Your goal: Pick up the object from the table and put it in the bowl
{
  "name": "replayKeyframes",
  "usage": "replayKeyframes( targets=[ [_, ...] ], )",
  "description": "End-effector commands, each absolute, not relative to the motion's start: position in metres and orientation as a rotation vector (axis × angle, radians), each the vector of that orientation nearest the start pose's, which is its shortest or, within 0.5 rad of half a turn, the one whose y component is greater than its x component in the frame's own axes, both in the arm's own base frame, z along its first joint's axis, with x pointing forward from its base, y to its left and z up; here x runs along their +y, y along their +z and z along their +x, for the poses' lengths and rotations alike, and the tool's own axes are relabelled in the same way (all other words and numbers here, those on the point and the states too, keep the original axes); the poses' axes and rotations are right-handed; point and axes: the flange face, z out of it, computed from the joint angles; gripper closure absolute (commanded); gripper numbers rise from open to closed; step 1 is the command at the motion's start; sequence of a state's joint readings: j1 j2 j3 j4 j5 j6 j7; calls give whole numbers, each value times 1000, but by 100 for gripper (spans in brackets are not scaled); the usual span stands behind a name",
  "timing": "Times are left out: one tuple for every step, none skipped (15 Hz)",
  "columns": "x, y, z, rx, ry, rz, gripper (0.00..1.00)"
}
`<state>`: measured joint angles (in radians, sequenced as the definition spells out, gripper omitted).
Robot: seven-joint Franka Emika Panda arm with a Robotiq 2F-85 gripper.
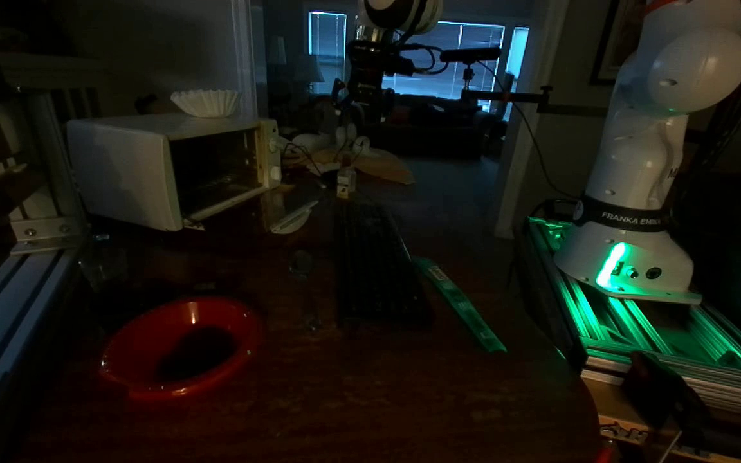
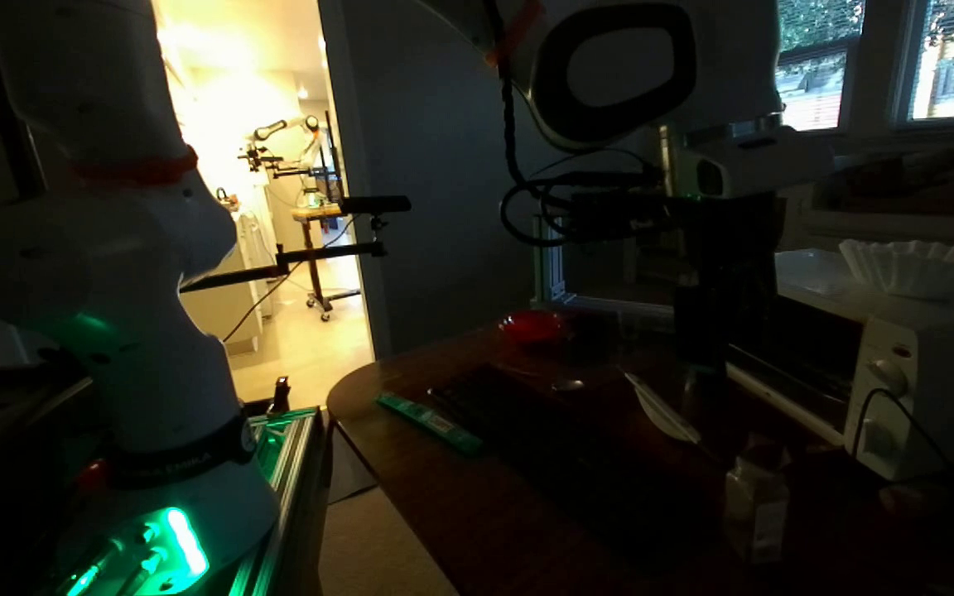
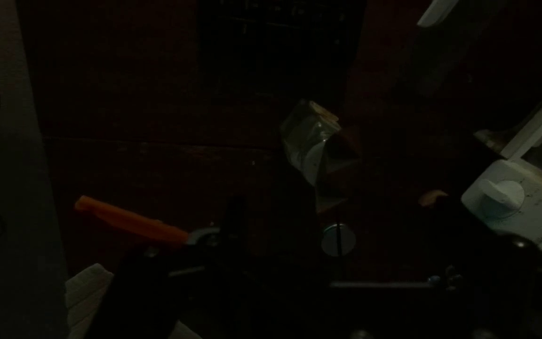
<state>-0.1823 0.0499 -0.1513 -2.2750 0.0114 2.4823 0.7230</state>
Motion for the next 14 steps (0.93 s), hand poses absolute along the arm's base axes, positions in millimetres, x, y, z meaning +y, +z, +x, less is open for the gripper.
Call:
replayKeyframes(
  targets=[
    [-187,335,517,1600,-215,-2618,0],
    [-188,332,518,1609,-211,-2606,0],
    [-190,327,519,1619,-215,-2594,0],
    [-192,322,520,1628,-219,-2583,0],
    [-194,318,521,1636,-208,-2577,0],
    [-196,313,521,1643,-210,-2569,0],
    [-198,308,522,1652,-218,-2565,0],
    [-199,305,523,1654,-219,-2560,0],
    [-200,302,524,1653,-228,-2556,0],
    [-200,299,525,1655,-234,-2549,0],
    [-200,296,527,1651,-240,-2547,0],
    [-200,293,528,1654,-243,-2547,0],
    [-201,290,529,1655,-241,-2544,7],
    [-201,288,530,1656,-238,-2544,13]
  ],
)
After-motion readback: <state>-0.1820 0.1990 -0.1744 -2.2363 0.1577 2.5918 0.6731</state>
